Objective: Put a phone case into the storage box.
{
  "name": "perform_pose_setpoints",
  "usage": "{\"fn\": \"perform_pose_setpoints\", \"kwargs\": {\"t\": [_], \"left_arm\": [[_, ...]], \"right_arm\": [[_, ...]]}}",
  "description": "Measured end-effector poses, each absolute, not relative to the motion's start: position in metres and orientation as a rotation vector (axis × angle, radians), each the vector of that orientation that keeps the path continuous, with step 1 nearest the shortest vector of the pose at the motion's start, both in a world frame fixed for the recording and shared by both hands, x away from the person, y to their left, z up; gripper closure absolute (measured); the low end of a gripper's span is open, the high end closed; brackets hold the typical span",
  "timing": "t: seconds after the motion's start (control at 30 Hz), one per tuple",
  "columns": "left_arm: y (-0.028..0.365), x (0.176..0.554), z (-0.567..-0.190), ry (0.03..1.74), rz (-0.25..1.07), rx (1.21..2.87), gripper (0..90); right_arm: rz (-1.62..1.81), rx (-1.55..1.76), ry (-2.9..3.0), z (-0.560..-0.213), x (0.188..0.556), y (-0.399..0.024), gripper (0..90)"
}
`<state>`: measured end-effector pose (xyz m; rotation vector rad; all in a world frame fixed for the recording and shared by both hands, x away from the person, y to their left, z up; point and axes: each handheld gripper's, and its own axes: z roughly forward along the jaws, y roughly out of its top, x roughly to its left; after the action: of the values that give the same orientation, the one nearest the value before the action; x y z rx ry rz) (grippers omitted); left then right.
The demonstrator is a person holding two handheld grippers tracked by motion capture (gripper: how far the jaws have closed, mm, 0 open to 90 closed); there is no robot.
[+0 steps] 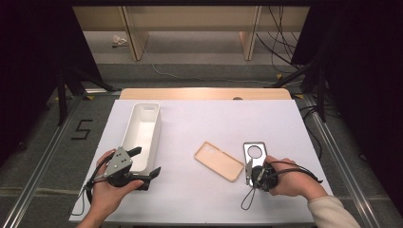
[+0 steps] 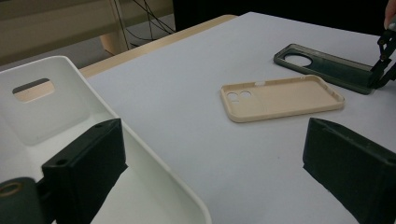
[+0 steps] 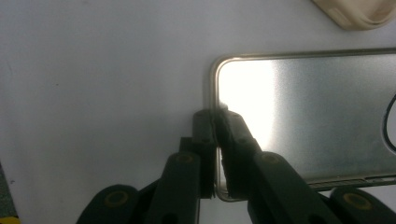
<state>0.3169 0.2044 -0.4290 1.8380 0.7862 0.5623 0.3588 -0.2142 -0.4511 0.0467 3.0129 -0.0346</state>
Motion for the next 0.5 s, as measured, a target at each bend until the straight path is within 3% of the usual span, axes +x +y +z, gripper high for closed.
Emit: {"fn": "perform_pose_setpoints", "kwargs": {"t": [0.5], "left_arm": [[0.2047, 0.3167, -0.4285, 0.785, 0.566, 1.838, 5.5]], "right_arm": [[-0.005, 0.081, 3.02, -0.4488, 0.3593, -0.2168, 88.9]]}}
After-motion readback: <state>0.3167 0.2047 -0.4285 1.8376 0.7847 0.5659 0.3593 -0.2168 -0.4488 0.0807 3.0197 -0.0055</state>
